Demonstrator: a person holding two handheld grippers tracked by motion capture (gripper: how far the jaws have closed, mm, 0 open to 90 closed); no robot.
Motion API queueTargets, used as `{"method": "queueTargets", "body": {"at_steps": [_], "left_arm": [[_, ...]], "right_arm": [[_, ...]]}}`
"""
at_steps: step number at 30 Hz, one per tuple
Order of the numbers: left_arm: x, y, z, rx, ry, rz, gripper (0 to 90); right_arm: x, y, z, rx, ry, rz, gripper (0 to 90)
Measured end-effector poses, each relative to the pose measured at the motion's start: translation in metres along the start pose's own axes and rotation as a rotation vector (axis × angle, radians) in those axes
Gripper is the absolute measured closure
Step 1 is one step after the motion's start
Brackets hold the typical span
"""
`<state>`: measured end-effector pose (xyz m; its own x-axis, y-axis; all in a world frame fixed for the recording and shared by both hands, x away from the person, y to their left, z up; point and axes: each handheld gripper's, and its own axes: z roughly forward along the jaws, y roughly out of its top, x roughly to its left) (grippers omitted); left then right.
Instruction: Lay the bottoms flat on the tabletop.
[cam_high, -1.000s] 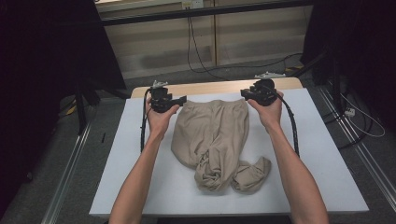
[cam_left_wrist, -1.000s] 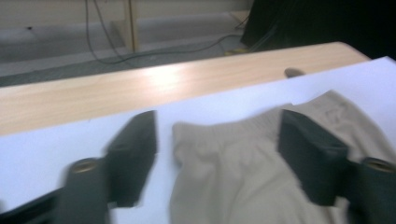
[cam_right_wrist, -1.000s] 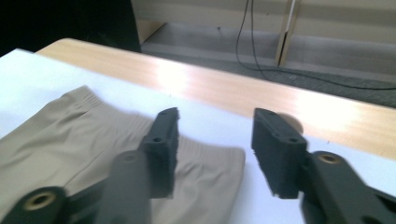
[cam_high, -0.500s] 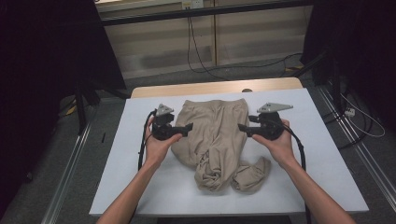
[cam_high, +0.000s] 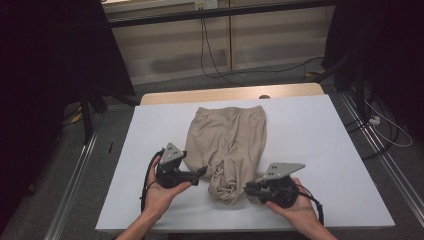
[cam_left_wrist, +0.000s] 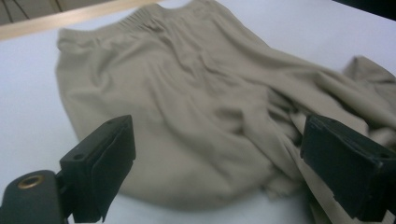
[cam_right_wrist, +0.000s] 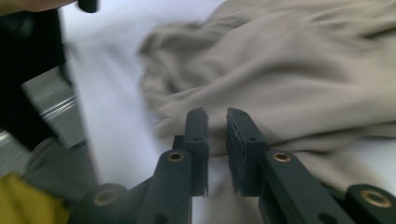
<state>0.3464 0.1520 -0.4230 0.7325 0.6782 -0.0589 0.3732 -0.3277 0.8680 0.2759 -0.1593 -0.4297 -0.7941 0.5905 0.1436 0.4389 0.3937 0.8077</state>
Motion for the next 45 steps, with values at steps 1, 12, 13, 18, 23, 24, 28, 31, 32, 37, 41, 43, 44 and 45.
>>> {"method": "queueTargets", "body": {"at_steps": [1,12,13,18,23,24,28,31,32,37,41,43,44,45], "left_arm": [[0.000,-0.005,0.000,0.006,0.000,-0.008,12.0],[-0.002,-0.011,0.007,0.032,-0.021,-0.013,11.8],[-0.002,-0.011,0.007,0.031,-0.022,-0.010,11.8],[-0.001,-0.011,0.007,0.031,-0.015,-0.012,11.4],[-0.002,-0.011,0.008,0.045,-0.016,-0.008,10.5],[-0.002,-0.011,0.008,0.044,-0.017,-0.005,10.5],[-0.002,-0.012,0.011,0.057,-0.008,-0.004,10.5],[-0.002,-0.012,0.013,0.067,-0.006,0.001,10.5],[-0.003,-0.012,0.014,0.067,-0.008,-0.002,10.6],[-0.004,-0.012,0.018,0.071,-0.016,0.004,10.6],[-0.005,-0.013,0.018,0.084,-0.013,0.016,10.7],[-0.006,-0.013,0.016,0.084,-0.012,0.021,11.0],[-0.006,-0.013,0.016,0.086,-0.009,0.025,11.3],[-0.007,-0.013,0.015,0.086,-0.008,0.027,11.3]], "right_arm": [[0.003,-0.001,0.004,0.014,0.019,0.001,73.2],[0.019,0.003,0.045,0.045,-0.053,-0.091,22.3],[0.018,0.005,0.048,0.042,-0.059,-0.098,20.4],[0.014,0.009,0.066,0.080,-0.140,-0.130,42.6],[-0.001,0.018,0.042,-0.033,-0.118,-0.043,81.3],[-0.004,0.023,0.034,-0.054,-0.129,-0.043,81.8],[-0.027,0.037,0.011,-0.113,-0.205,-0.034,82.6],[-0.051,0.042,0.001,-0.139,-0.275,-0.006,82.6],[-0.060,0.043,0.000,-0.143,-0.299,0.005,82.6],[-0.091,0.050,0.005,-0.130,-0.372,0.025,82.4],[-0.108,0.050,0.019,-0.105,-0.418,0.052,80.8],[-0.116,0.042,0.027,-0.044,-0.402,0.080,74.5],[-0.118,0.037,0.031,-0.020,-0.383,0.094,66.0],[-0.119,0.032,0.032,-0.001,-0.376,0.100,60.4]]}}
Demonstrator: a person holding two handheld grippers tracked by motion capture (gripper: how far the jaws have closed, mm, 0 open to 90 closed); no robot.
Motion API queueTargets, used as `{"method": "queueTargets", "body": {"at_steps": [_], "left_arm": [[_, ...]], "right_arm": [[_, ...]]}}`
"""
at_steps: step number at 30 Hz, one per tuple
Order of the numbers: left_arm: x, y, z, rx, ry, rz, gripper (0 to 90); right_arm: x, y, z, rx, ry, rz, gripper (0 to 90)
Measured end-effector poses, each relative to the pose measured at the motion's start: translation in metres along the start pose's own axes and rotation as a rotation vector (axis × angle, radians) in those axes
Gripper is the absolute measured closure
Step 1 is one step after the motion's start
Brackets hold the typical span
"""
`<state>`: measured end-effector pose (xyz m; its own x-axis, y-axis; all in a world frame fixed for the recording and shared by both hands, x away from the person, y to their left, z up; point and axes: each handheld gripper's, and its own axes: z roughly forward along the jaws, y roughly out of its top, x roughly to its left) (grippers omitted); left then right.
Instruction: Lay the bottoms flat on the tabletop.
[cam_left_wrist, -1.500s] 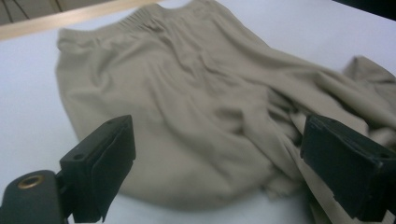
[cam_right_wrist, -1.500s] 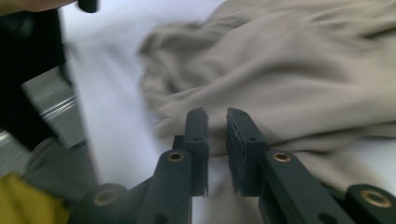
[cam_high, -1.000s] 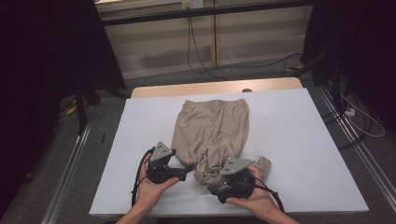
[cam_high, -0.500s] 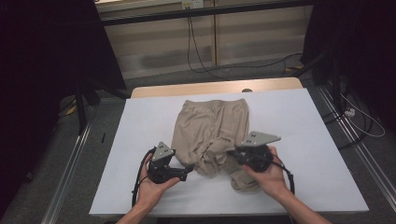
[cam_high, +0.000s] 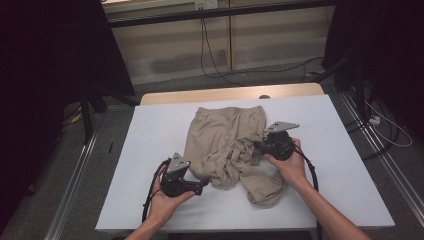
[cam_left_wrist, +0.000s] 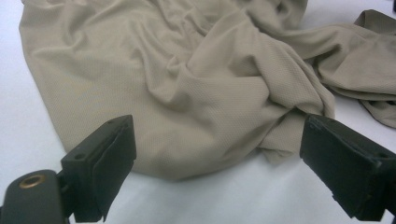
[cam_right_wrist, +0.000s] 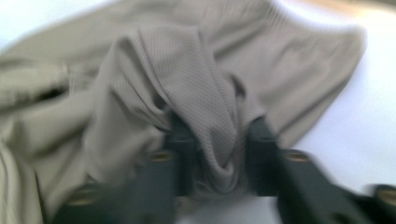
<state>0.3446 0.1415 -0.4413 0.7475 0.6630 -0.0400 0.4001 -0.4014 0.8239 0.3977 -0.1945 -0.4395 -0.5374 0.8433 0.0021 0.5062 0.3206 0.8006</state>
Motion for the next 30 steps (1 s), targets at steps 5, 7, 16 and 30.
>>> {"method": "queueTargets", "body": {"at_steps": [5,7,16,30], "left_arm": [[-0.003,0.000,-0.002,-0.004,0.012,0.014,12.8],[-0.005,0.000,-0.004,0.012,0.008,0.006,16.7],[-0.029,-0.001,-0.002,0.044,-0.162,0.080,46.8],[-0.043,-0.005,0.027,0.155,-0.114,0.169,32.8]], "right_arm": [[0.007,-0.011,-0.024,-0.012,0.015,0.009,42.7],[0.013,-0.015,-0.041,-0.042,0.015,0.014,38.6],[0.065,-0.053,-0.077,0.004,0.166,-0.099,29.6],[0.033,-0.044,-0.073,-0.041,0.005,-0.088,84.6]]}}
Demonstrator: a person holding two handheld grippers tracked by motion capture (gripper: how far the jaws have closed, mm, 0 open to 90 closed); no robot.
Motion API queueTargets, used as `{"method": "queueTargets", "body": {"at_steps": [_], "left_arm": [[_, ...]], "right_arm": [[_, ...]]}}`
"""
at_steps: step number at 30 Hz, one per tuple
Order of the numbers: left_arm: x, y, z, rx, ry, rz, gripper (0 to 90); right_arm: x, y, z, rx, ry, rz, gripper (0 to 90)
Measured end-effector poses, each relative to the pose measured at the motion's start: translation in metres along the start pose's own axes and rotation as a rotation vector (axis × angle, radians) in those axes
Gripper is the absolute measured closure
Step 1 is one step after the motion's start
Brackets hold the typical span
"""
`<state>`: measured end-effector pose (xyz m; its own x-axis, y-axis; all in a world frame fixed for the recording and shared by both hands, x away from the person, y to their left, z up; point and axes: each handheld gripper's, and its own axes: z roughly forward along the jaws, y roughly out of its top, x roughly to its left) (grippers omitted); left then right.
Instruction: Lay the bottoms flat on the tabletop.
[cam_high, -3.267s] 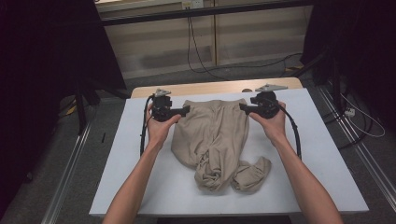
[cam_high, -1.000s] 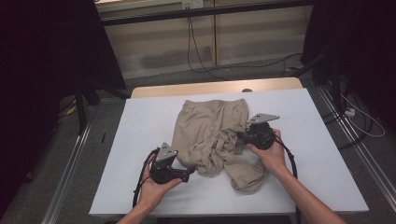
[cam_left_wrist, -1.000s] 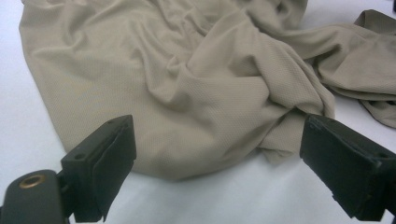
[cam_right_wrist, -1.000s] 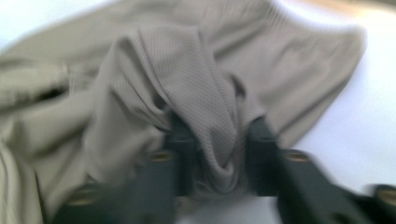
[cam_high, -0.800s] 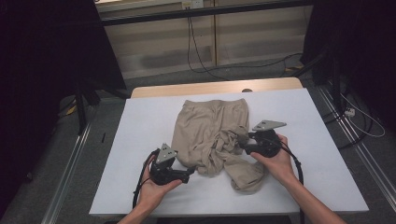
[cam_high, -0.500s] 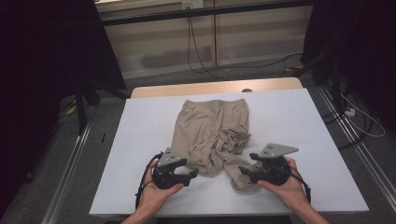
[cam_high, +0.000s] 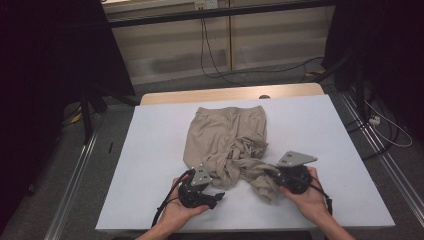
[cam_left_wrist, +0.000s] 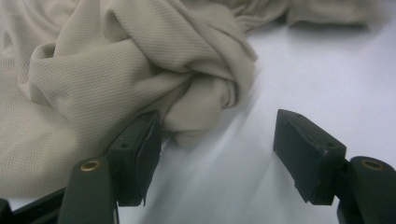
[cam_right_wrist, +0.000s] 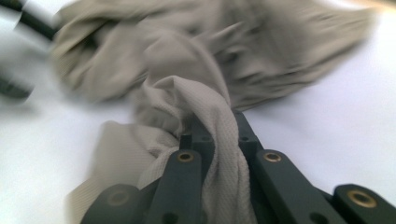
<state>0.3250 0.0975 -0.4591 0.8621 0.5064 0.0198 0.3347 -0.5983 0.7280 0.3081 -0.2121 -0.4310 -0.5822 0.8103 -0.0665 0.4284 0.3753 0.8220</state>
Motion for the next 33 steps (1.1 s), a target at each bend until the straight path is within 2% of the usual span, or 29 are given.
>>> {"method": "queueTargets", "body": {"at_steps": [3,4,6,7,9,11,12,13,14,15,17,19,21,23,24,26,28,31,33], "left_arm": [[0.003,0.000,0.002,0.005,0.014,-0.009,32.9],[0.005,0.000,0.003,0.012,0.006,-0.016,33.1],[0.007,0.000,0.005,0.004,0.015,-0.034,34.6],[0.009,0.000,0.005,0.010,0.012,-0.030,34.8],[0.011,0.001,0.005,0.003,0.018,-0.036,37.8],[0.012,0.001,0.004,0.006,0.025,-0.049,42.8],[0.014,0.001,0.004,0.006,0.022,-0.050,47.0],[0.016,0.001,0.003,0.002,0.019,-0.058,55.9],[0.017,0.001,0.002,-0.003,0.019,-0.069,66.9],[0.020,0.001,0.001,0.000,-0.009,-0.083,80.2],[0.022,0.002,-0.004,-0.032,-0.032,-0.110,87.4],[0.024,0.006,-0.014,-0.090,-0.063,-0.144,88.1],[0.027,0.011,-0.027,-0.150,-0.059,-0.165,88.3],[0.031,0.018,-0.038,-0.202,-0.064,-0.204,88.4],[0.034,0.021,-0.043,-0.217,-0.066,-0.219,88.4],[0.039,0.029,-0.052,-0.259,-0.047,-0.235,88.4],[0.044,0.037,-0.059,-0.282,-0.018,-0.245,88.5],[0.054,0.049,-0.060,-0.294,0.022,-0.255,88.4],[0.062,0.053,-0.058,-0.307,0.023,-0.287,88.4]], "right_arm": [[-0.020,0.002,-0.005,-0.022,-0.074,0.011,84.7],[-0.025,0.003,-0.006,-0.026,-0.089,0.013,84.7],[-0.039,0.006,-0.006,-0.044,-0.137,0.045,84.6],[-0.045,0.008,-0.006,-0.055,-0.157,0.058,84.4],[-0.054,0.012,-0.005,-0.074,-0.176,0.082,83.4],[-0.059,0.010,-0.001,-0.065,-0.177,0.112,75.9],[-0.060,0.008,0.001,-0.047,-0.164,0.116,69.0],[-0.059,0.007,0.003,-0.032,-0.153,0.118,60.1],[-0.058,0.005,0.004,-0.028,-0.160,0.120,56.1],[-0.057,0.005,0.004,-0.025,-0.160,0.118,53.5],[-0.054,0.007,0.002,-0.039,-0.155,0.115,46.1],[-0.050,0.009,-0.001,-0.057,-0.160,0.109,44.4],[-0.045,0.011,-0.005,-0.078,-0.160,0.106,41.6],[-0.037,0.014,-0.009,-0.100,-0.145,0.093,46.0],[-0.033,0.016,-0.010,-0.106,-0.130,0.079,51.9],[-0.023,0.019,-0.010,-0.112,-0.094,0.056,66.3],[-0.014,0.022,-0.008,-0.120,-0.065,0.031,76.7],[0.001,0.029,0.003,-0.096,0.020,-0.022,78.4],[0.013,0.032,0.016,-0.061,0.074,-0.054,71.7]]}}
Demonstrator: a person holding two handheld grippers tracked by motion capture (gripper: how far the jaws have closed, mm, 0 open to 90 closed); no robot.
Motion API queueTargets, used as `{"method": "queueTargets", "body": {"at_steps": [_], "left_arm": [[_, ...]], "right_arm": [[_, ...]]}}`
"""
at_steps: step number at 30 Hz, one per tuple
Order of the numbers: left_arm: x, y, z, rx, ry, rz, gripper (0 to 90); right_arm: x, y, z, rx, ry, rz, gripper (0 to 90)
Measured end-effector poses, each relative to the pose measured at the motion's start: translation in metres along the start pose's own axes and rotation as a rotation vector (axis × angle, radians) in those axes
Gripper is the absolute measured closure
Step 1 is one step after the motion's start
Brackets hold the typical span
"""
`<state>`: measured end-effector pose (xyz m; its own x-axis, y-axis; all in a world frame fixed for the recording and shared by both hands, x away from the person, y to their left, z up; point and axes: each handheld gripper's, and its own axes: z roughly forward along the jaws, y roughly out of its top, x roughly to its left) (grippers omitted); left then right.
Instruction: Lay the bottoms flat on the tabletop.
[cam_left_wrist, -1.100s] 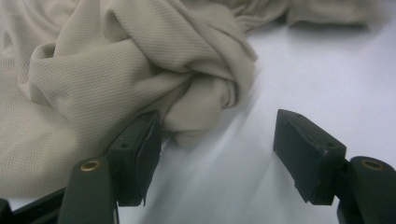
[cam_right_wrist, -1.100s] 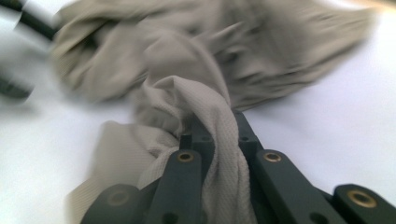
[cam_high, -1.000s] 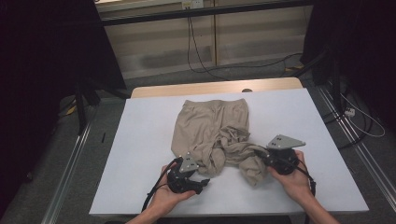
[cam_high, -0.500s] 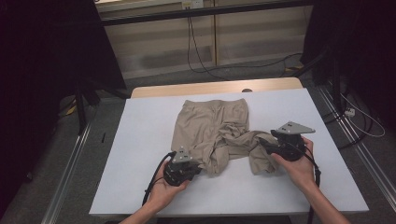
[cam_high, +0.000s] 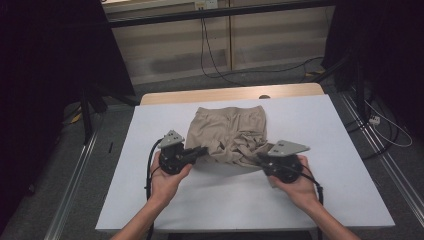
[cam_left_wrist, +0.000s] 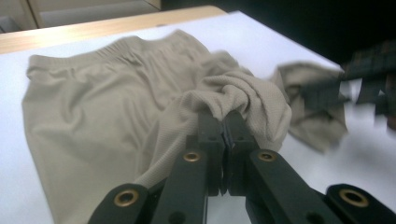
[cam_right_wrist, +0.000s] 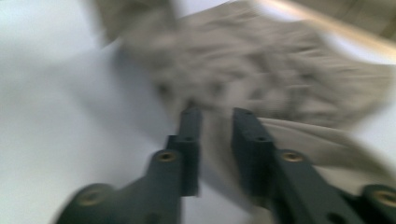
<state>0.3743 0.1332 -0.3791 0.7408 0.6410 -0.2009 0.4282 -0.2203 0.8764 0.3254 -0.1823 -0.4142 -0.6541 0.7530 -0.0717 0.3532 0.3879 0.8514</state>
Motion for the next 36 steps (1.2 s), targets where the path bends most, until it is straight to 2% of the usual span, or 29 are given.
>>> {"method": "queueTargets", "body": {"at_steps": [2,3,4,6,7,8,9,11,15,18,23,25,27,29,32,34,35,36], "left_arm": [[0.005,0.006,0.003,-0.014,0.007,-0.020,88.4],[0.007,0.008,0.003,-0.020,0.007,-0.020,88.4],[0.007,0.009,0.003,-0.026,0.008,-0.021,88.4],[0.007,0.009,0.003,-0.030,0.006,-0.023,88.4],[0.008,0.008,0.003,-0.026,0.004,-0.017,88.4],[0.008,0.007,0.003,-0.027,0.006,-0.014,88.4],[0.008,0.006,0.004,-0.025,0.007,-0.015,88.4],[0.010,0.003,0.005,-0.021,0.011,-0.016,88.4],[0.014,0.001,0.006,-0.011,0.027,-0.024,88.3],[0.017,0.002,0.005,-0.022,0.032,-0.039,88.3],[0.018,0.002,0.004,-0.026,0.040,-0.043,88.2],[0.018,0.001,0.006,-0.019,0.036,-0.044,87.7],[0.017,-0.003,0.010,0.006,0.036,-0.037,84.2],[0.016,-0.008,0.015,0.024,0.047,-0.033,76.8],[0.012,-0.013,0.020,0.058,0.069,-0.011,58.7],[0.006,-0.014,0.019,0.059,0.082,0.007,48.8],[0.002,-0.014,0.016,0.068,0.082,0.040,46.6],[-0.001,-0.015,0.014,0.066,0.082,0.049,45.2]], "right_arm": [[0.009,0.002,0.018,0.046,0.050,-0.033,58.3],[0.013,0.002,0.028,0.084,0.055,-0.044,51.0],[0.015,0.001,0.038,0.116,0.035,-0.052,45.8],[0.015,-0.003,0.053,0.152,0.019,-0.040,44.4],[0.013,-0.005,0.057,0.153,0.010,-0.031,50.8],[0.012,-0.007,0.059,0.148,0.001,-0.020,63.2],[0.012,-0.008,0.058,0.130,0.016,-0.015,76.8],[0.017,-0.006,0.051,0.103,0.074,-0.005,88.0],[0.037,-0.001,0.030,0.052,0.164,-0.009,90.0],[0.052,0.007,0.018,0.011,0.221,-0.020,90.0],[0.066,0.029,0.010,-0.067,0.325,0.011,90.0],[0.069,0.039,0.008,-0.092,0.345,0.011,90.0],[0.066,0.042,0.013,-0.082,0.333,0.020,89.3],[0.060,0.036,0.019,-0.063,0.286,0.006,80.6],[0.043,0.017,0.028,-0.011,0.217,0.041,62.7],[0.033,0.009,0.026,0.004,0.196,0.060,59.8],[0.030,0.006,0.023,0.003,0.187,0.067,57.4],[0.025,0.003,0.016,-0.002,0.166,0.080,53.5]]}}
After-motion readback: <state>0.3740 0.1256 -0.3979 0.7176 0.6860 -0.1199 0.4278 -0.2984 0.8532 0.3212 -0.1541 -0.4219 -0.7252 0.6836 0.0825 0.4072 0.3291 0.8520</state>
